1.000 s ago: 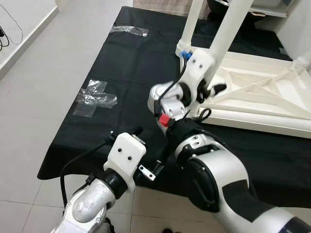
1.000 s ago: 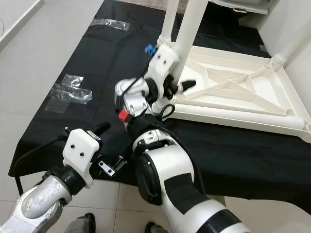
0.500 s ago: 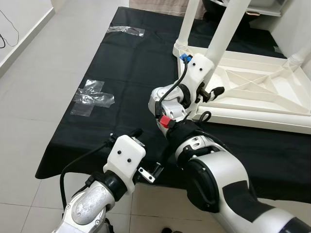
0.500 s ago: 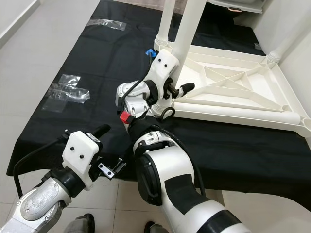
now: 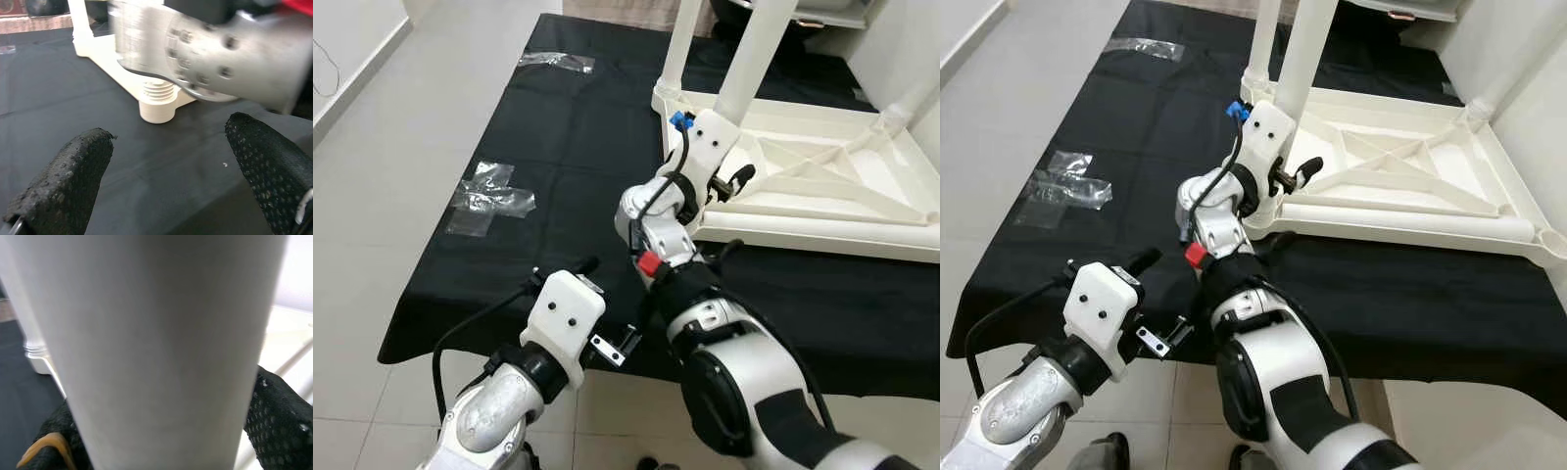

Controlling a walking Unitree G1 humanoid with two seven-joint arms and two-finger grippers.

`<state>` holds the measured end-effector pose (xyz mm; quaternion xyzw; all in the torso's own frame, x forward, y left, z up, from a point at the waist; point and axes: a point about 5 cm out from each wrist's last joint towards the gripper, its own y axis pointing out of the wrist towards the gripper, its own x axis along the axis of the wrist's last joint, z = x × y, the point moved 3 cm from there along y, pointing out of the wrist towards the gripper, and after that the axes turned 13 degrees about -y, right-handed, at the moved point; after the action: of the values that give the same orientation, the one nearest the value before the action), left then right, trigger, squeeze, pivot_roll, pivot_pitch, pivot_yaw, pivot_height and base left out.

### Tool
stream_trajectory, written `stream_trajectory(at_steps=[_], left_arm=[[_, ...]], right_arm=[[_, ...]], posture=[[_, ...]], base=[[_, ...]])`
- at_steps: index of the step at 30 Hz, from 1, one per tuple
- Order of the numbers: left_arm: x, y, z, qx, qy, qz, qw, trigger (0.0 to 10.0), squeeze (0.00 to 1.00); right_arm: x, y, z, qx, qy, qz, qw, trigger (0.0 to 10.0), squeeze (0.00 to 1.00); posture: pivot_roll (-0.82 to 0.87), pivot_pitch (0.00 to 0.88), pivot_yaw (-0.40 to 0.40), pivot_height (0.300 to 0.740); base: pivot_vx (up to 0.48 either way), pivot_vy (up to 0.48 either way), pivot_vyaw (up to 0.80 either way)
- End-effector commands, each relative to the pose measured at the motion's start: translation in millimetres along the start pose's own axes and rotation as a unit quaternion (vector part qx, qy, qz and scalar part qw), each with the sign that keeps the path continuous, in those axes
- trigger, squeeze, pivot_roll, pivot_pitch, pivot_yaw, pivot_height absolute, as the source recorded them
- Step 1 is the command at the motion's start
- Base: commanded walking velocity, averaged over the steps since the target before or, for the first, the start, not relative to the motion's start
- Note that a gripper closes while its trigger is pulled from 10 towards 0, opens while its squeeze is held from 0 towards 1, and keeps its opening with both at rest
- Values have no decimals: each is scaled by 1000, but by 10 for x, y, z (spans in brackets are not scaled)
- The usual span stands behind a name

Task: Building children table

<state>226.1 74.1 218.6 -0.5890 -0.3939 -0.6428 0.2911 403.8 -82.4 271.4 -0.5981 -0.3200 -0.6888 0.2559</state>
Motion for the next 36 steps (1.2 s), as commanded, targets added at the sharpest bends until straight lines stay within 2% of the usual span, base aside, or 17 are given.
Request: stream_trajectory(at_steps=[1, 4, 8, 10, 15, 16, 19, 26, 30, 31, 36], left_arm=[[-39, -4, -2, 0, 1, 6, 1000, 10000, 0], [-46, 2, -2, -1, 1, 7, 1000, 10000, 0], [-47, 10, -7, -2, 0, 6, 1000, 10000, 0], [-46, 10, 1, -1, 1, 6, 1000, 10000, 0], [-54, 5, 6, -1, 2, 7, 1000, 10000, 0], [-58, 4, 9, -1, 2, 8, 1000, 10000, 0], [-66, 8, 11, -1, 2, 8, 1000, 10000, 0], [-65, 12, 10, 0, 2, 7, 1000, 10000, 0], [-66, 7, 16, 2, 0, 8, 1000, 10000, 0], [-67, 5, 19, 3, 0, 8, 1000, 10000, 0], [-72, 2, 25, 4, 0, 8, 1000, 10000, 0]], right_arm=[[4, 34, -20, 18, 4, -12, 1000, 10000, 0], [-33, 10, -45, 48, 5, -22, 999, 10000, 0], [-83, -5, -120, 57, -5, -28, 998, 10000, 0], [-149, -33, -178, 72, -13, -25, 997, 10000, 0], [-214, -69, -208, 99, -24, -18, 995, 10000, 0], [-236, -88, -215, 117, -32, -20, 992, 10000, 1000], [-274, -139, -203, 161, -34, -15, 986, 10000, 1000], [-261, -164, -221, 164, -30, -14, 986, 10000, 1000], [-193, -230, -183, 203, -10, -23, 979, 10000, 1000], [-182, -255, -189, 217, -6, -26, 976, 10000, 0], [-179, -290, -243, 239, -5, -28, 971, 10000, 0]], posture=[[152, 223, -107, 740], [146, 221, -106, 740], [146, 219, -107, 740], [147, 221, -103, 740], [146, 221, -102, 740], [145, 219, -102, 740], [143, 217, -102, 740], [145, 217, -102, 740], [143, 218, -102, 740], [141, 218, -104, 740], [137, 218, -104, 740]], base=[[0, 0, 0], [0, 0, 0], [0, 0, 0], [0, 0, 0], [0, 0, 0], [0, 0, 0], [0, 0, 0], [0, 0, 0], [0, 0, 0], [0, 0, 0], [0, 0, 0]])
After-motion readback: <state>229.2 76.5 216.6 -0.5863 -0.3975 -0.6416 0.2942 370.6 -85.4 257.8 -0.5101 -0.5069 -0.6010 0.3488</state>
